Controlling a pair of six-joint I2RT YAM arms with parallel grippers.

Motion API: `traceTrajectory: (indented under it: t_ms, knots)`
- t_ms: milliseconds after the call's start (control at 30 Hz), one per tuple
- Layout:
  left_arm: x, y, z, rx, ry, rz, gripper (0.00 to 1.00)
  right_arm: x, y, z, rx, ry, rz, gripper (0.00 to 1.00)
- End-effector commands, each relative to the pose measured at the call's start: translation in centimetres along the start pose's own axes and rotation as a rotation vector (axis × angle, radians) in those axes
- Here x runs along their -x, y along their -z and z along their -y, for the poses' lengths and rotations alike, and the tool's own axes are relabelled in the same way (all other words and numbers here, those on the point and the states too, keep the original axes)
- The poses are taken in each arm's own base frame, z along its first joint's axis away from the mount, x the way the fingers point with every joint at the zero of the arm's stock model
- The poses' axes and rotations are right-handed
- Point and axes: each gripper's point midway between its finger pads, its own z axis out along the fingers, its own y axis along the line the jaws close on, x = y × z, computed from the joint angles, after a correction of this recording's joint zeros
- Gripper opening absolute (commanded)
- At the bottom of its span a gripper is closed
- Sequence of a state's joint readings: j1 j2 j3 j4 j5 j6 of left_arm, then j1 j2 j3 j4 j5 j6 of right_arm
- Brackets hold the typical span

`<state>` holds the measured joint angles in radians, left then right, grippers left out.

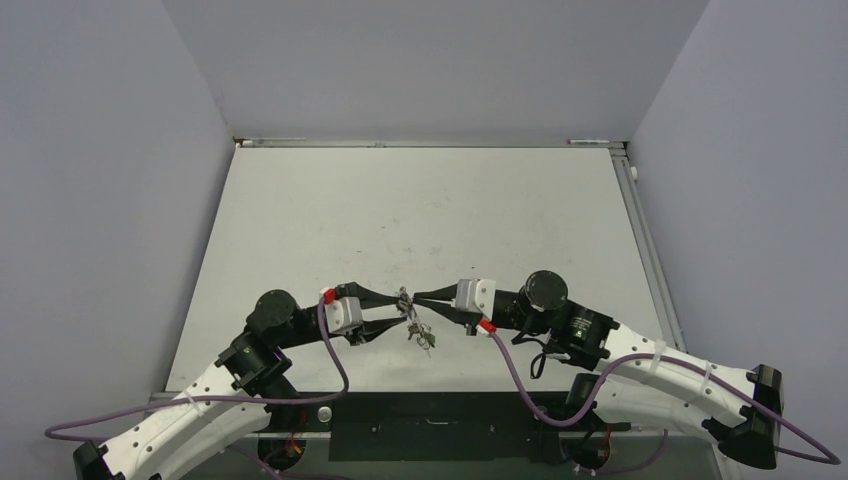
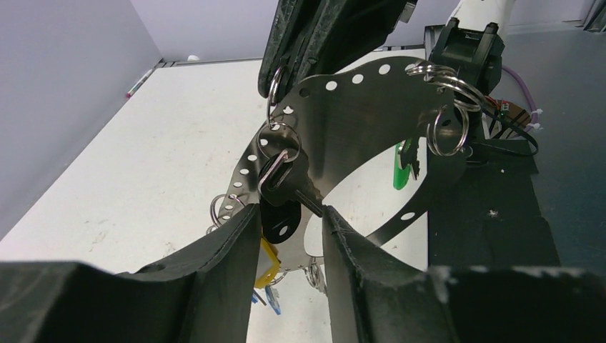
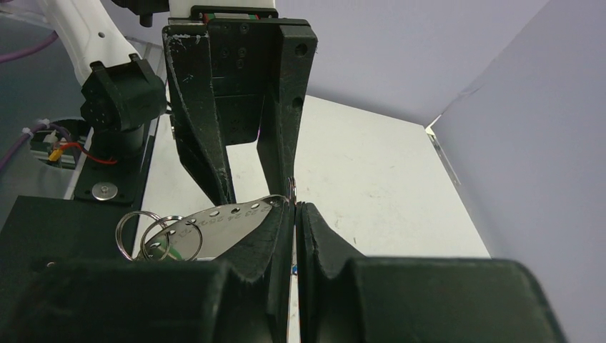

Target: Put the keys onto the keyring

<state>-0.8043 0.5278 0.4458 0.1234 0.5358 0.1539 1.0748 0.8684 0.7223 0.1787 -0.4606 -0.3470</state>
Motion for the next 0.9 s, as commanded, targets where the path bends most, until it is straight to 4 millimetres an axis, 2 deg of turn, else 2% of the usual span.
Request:
traceTrajectory:
  t_ms: [0,100,200,367,500,667,867]
  knots:
    - [1.9,-0.2,-0.2,0.002,-0.02,0.058,0.3,2.9,-0.4,0.8,-0.025,0.023,0.124,0.05]
    - [1.9,-0.1,-0.4,0.013,-0.023,0.059,0.22,2.7,-0.7,0.7,-0.014,0.016,0.125,0.05]
    - [2.0,0.0,-0.4,0.017,-0.026,0.061,0.22,2.4,-0.8,0.5,-0.009,0.012,0.117,0.05]
    - [2.3,0.3,-0.5,0.026,-0.044,0.07,0.4,1.4,-0.9,0.0,0.026,0.013,0.071,0.05]
    - [3.2,1.2,-0.3,0.034,-0.103,0.097,0.45,0.8,-0.8,-0.1,0.044,0.01,0.042,0.05]
    - [3.9,1.9,-0.2,0.048,-0.14,0.14,0.42,0.5,-0.9,-0.4,0.071,-0.005,0.038,0.05]
    - [3.4,1.4,0.0,0.018,-0.128,0.117,0.36,0.4,-1.4,-0.8,0.107,-0.016,0.041,0.05]
